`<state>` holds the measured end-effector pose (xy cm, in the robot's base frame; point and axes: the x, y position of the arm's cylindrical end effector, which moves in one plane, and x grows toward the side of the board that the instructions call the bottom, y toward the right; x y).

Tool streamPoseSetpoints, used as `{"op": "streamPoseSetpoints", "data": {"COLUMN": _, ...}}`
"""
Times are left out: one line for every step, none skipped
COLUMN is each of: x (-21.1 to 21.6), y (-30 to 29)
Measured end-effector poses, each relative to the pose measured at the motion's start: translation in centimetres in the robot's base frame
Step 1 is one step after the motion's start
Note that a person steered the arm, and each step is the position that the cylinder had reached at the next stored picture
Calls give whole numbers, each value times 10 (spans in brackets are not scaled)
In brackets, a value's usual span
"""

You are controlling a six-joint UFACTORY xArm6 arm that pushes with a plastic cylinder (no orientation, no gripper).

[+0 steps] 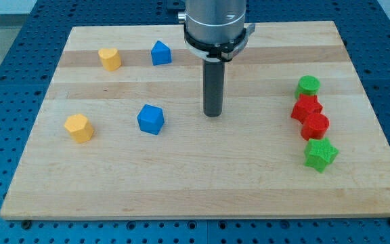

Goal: Slide the yellow heart towards the bottom of the blue triangle

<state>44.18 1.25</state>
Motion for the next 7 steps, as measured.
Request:
{"op": "streamPoseSetpoints", "data": {"x": -19, "y": -22}}
{"op": "streamPoseSetpoints", "data": {"x": -19, "y": -22}}
{"op": "streamPoseSetpoints", "data": {"x": -19, "y": -22}}
{"op": "streamPoseSetpoints", "data": {"x": -29, "y": -35}}
{"op": "streamPoseSetpoints", "data": {"x": -40, "y": -47}}
{"op": "streamPoseSetpoints", "data": {"x": -42, "y": -48}}
{"op": "streamPoseSetpoints", "data": {"x": -67, "y": -62}}
